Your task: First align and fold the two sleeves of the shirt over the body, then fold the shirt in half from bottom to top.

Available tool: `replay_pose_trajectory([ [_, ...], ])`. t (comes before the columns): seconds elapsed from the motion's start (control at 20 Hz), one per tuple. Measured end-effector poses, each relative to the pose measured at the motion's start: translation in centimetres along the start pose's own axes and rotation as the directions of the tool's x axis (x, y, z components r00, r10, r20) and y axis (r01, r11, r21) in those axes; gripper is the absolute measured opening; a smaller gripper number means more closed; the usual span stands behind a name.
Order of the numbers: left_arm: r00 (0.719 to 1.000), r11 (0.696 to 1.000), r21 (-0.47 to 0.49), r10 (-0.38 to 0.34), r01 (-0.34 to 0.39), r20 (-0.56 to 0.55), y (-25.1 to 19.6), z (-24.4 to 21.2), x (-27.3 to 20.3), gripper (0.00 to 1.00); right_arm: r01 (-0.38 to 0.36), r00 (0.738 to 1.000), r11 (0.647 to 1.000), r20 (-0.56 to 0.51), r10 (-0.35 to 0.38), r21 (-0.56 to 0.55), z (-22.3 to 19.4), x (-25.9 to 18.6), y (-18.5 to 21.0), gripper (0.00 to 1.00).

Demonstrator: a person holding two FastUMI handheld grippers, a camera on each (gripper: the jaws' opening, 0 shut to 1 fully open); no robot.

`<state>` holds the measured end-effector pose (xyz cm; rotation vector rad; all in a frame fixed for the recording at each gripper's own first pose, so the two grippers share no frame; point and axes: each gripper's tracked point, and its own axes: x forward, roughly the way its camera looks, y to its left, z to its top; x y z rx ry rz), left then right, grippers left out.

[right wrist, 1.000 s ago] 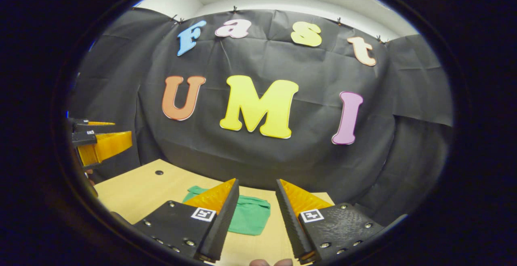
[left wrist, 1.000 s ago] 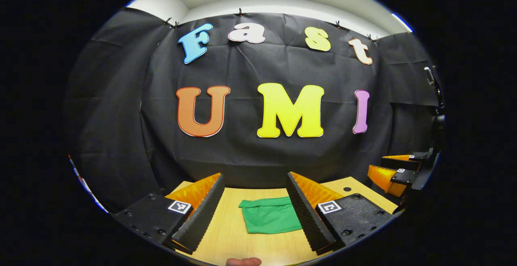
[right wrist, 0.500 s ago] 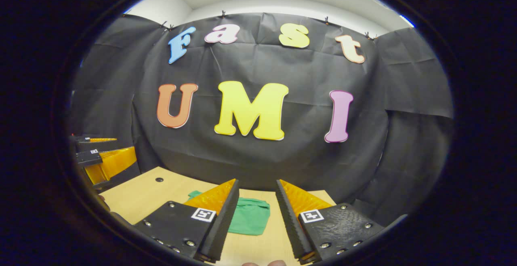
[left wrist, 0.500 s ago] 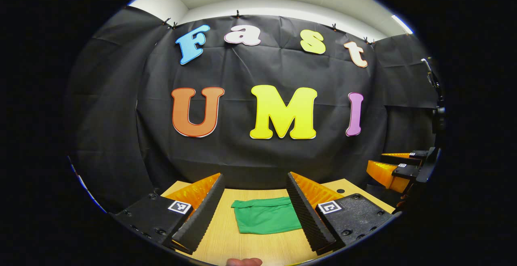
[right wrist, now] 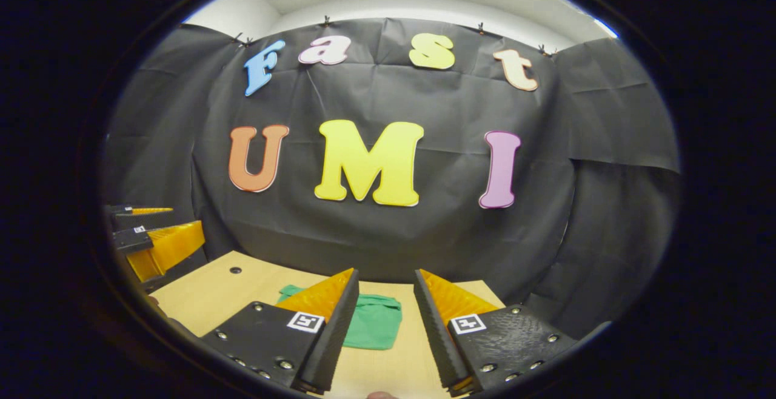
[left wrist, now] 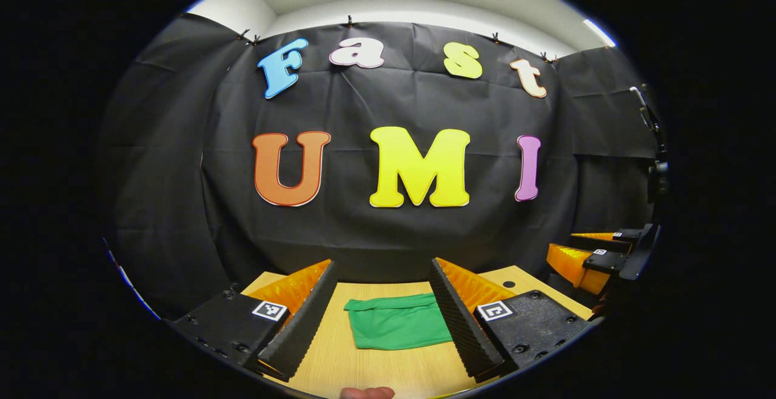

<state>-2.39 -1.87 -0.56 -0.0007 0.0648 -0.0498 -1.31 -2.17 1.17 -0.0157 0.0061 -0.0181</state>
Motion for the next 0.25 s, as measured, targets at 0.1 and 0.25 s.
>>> replay_pose_trajectory([
  [0.1, 1.0, 1.0, -0.001, -0.001, 0.001, 0.002, -0.17, 0.06, -0.09, 0.98, 0.002, 1.0, 1.0, 0.006, -0.002, -0.004, 0.07, -0.26, -0.14, 0.61],
  [0.25, 1.0, 1.0, 0.003, 0.001, -0.001, 0.003, -0.35, 0.03, -0.14, 0.98, -0.003, 1.0, 1.0, 0.021, 0.002, 0.006, 0.54, -0.71, -0.17, 0.61],
])
